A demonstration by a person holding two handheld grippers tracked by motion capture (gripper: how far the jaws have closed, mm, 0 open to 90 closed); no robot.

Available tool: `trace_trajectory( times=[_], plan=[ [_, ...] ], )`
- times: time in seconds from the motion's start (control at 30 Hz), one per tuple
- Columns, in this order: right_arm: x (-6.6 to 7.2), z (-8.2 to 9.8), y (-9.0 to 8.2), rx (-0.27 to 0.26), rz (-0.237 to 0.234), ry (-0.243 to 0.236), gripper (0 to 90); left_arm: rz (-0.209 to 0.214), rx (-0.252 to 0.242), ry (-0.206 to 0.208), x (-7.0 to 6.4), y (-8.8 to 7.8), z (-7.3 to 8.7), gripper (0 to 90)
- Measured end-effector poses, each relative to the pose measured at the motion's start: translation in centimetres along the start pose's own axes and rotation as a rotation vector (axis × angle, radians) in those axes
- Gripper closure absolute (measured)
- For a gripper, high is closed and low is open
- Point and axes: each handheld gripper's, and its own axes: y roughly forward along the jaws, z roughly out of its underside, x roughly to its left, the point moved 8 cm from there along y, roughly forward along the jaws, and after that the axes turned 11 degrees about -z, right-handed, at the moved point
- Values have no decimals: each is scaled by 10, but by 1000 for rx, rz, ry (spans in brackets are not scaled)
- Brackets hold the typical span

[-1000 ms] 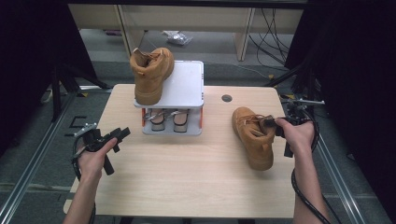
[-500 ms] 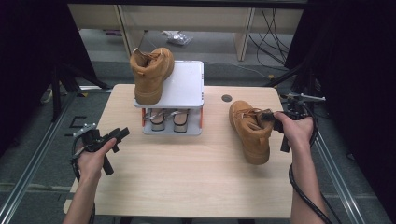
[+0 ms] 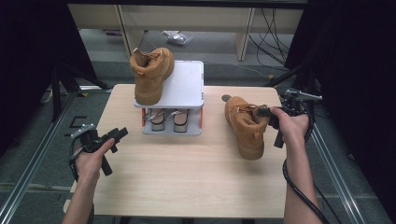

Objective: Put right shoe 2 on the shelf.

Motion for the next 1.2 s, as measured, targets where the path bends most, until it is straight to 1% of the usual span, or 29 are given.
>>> trace_trajectory(
  times=[0.03,0.07,0.1,0.13,0.27,0.3,0.33,0.37,0.5,0.53,0.57,0.6,0.63,0.7,0.73,0.77,0.8,0.87,0.9,0.93,0.97,1.03,1.1,1.13,1.17,1.2],
  plan=[
    [0,-1,0,3,1,-14,843,1,-1,0,1,0,0,495],
    [3,-1,2,-1,-5,9,843,0,0,1,1,0,0,495],
    [2,-2,3,-7,-1,-13,843,2,-4,-1,1,0,-1,495],
    [6,-3,5,-13,-12,11,842,2,-4,-1,1,-1,-1,495],
    [10,-8,8,-24,-18,15,843,0,-11,-3,2,-2,-4,495],
    [11,-10,9,-28,-18,1,843,-1,-12,-4,2,-2,-4,495],
    [14,-10,10,-25,-28,23,843,-4,-9,-6,3,-2,-3,495],
    [15,-12,10,-31,-29,14,842,-4,-9,-7,3,-2,-3,495],
    [21,-17,12,-44,-45,28,842,-6,-6,-5,5,-1,-2,495],
    [21,-18,12,-52,-50,14,842,-7,-7,-5,5,-1,-2,495],
    [23,-19,12,-54,-47,28,842,-8,-7,-8,5,-1,-2,495],
    [23,-20,12,-62,-53,20,842,-8,-8,-8,6,-1,-2,495],
    [24,-21,12,-60,-54,26,842,-8,-8,-10,6,-2,-2,495],
    [25,-23,12,-69,-51,29,842,-9,-9,-10,6,-2,-2,495],
    [24,-25,13,-79,-48,3,842,-8,-9,-10,6,-2,-2,495],
    [26,-25,13,-80,-53,16,841,-8,-8,-9,6,-2,-2,495],
    [27,-25,13,-68,-68,30,841,-7,-6,-9,6,-2,-2,495],
    [28,-26,15,-73,-76,37,841,-4,-7,-9,5,-2,-2,492],
    [28,-27,15,-75,-69,41,841,-4,-6,-8,5,-2,-2,491],
    [26,-28,15,-74,-69,18,841,-4,-7,-7,5,-2,-2,490],
    [26,-28,15,-79,-71,12,841,-3,-8,-8,4,-2,-3,490],
    [27,-30,17,-84,-74,17,841,-3,-8,-7,4,-2,-3,490],
    [28,-31,17,-82,-67,19,841,-3,-7,-7,5,-2,-2,490],
    [30,-31,18,-81,-73,40,840,-4,-6,-8,5,-2,-2,490],
    [30,-32,18,-87,-72,35,841,-3,-6,-9,5,-2,-2,490],
    [32,-32,19,-89,-81,44,841,-4,-6,-8,5,-2,-2,490]
  ],
)
